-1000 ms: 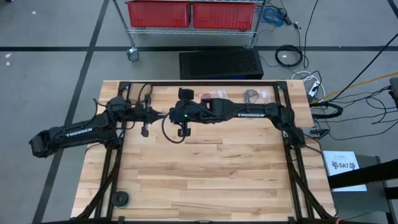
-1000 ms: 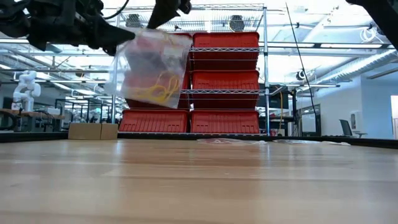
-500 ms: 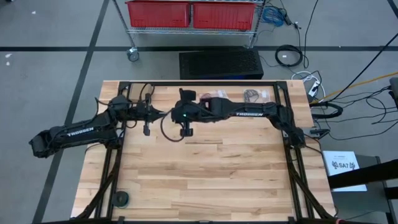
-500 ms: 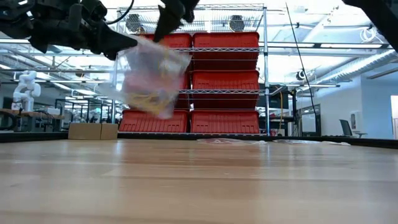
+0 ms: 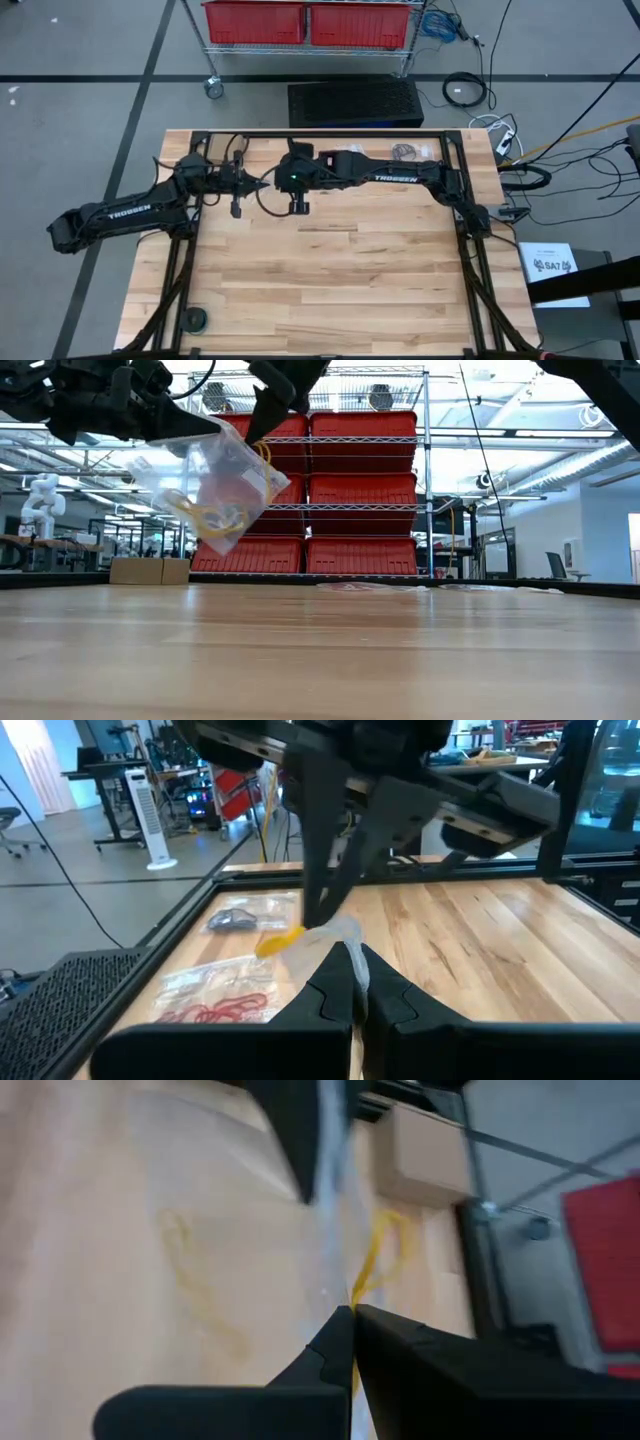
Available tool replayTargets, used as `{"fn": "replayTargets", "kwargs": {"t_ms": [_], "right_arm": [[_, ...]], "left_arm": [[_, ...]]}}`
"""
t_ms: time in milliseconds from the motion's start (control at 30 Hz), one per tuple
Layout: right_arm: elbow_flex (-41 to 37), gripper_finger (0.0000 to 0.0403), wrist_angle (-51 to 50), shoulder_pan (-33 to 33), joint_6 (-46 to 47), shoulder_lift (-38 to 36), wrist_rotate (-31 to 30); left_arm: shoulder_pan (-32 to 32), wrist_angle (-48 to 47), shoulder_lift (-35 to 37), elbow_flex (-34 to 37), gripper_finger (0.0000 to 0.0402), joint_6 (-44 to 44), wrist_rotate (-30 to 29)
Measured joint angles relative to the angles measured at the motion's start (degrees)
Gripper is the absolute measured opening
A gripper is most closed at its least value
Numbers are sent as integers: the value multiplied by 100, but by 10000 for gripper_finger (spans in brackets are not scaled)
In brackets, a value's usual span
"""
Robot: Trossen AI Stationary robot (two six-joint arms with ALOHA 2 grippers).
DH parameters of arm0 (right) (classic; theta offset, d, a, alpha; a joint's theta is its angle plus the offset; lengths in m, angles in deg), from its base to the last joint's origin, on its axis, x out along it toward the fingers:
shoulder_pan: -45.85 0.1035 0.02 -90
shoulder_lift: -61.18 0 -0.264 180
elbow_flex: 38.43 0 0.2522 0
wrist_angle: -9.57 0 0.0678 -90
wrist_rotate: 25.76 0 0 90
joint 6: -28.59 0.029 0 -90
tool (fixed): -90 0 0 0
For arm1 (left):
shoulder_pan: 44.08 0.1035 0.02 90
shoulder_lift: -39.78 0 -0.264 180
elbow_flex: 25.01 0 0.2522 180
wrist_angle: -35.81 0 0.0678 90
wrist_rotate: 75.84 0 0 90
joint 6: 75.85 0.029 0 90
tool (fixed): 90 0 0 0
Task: Sort rubber bands
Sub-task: Put the yellow rubber band into the top left transparent zip lock bag
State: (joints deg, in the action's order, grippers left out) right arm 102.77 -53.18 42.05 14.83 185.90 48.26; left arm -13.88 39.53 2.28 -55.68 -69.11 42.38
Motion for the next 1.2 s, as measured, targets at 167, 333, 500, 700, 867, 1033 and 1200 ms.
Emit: {"fn": "replayTargets", "kwargs": {"t_ms": [167,333,500,700,867,1033,1200], "right_arm": [[0,0,1,-85,38,0,711],[0,0,96,-128,59,0,1305],[0,0,362,-146,47,31,1461],[2,0,605,-253,-70,39,1295],[2,0,583,-392,-57,41,1317],[5,0,345,-452,53,74,1799],[0,0,197,-449,185,220,2176]], "left_arm": [[0,-6,2,0,0,2,6],[0,-7,0,0,0,2,14],[0,-5,0,0,0,0,36],[0,-26,0,0,0,0,139],[0,-57,-2,0,0,4,141],[0,-48,-2,0,0,4,160],[0,2,-2,0,0,5,163]]}}
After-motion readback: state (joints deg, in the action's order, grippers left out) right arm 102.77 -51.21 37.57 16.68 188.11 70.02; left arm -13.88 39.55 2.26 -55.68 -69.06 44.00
